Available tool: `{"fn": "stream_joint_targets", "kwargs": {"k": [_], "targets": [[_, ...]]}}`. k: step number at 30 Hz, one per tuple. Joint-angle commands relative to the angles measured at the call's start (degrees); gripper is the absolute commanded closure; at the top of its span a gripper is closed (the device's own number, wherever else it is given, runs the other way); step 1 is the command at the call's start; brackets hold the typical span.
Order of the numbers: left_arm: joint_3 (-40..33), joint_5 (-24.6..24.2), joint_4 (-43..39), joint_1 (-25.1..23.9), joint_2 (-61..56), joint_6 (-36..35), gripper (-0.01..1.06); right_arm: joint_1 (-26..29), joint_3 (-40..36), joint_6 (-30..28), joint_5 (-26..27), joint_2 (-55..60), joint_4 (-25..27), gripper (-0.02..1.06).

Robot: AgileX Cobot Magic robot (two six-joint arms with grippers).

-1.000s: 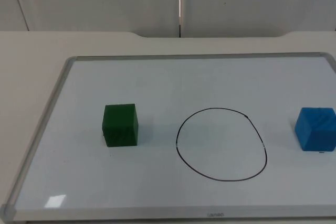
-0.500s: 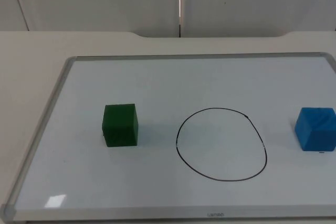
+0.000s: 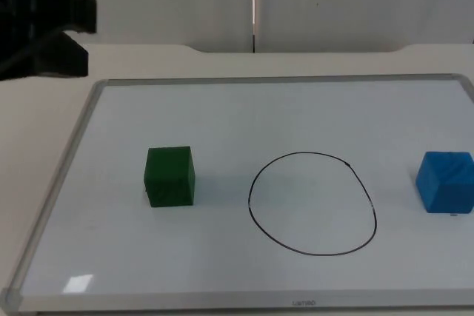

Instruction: Push the two cubes into the marked area.

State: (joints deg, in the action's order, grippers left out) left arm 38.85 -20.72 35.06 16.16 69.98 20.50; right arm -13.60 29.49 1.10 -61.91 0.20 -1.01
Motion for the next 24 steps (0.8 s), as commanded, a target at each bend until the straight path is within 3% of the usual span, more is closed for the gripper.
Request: {"fn": "stream_joint_targets", "kwargs": {"k": [1, 14, 24], "targets": [[0.3, 3.4, -1.6, 1.7, 3.7, -2.9, 1.05, 0.3, 0.0, -0.1, 0.1, -0.2, -0.5, 0.00], [0.3, 14.9, -1.0, 2.6, 17.7, -7.9, 1.05, 0.3, 0.0, -0.1, 0.1, -0.2, -0.5, 0.00], [0.3, 12.2, -1.3, 3.5, 17.7, -8.1, 1.05, 0.3, 0.0, -0.3, 0.1, -0.2, -0.5, 0.00]]}}
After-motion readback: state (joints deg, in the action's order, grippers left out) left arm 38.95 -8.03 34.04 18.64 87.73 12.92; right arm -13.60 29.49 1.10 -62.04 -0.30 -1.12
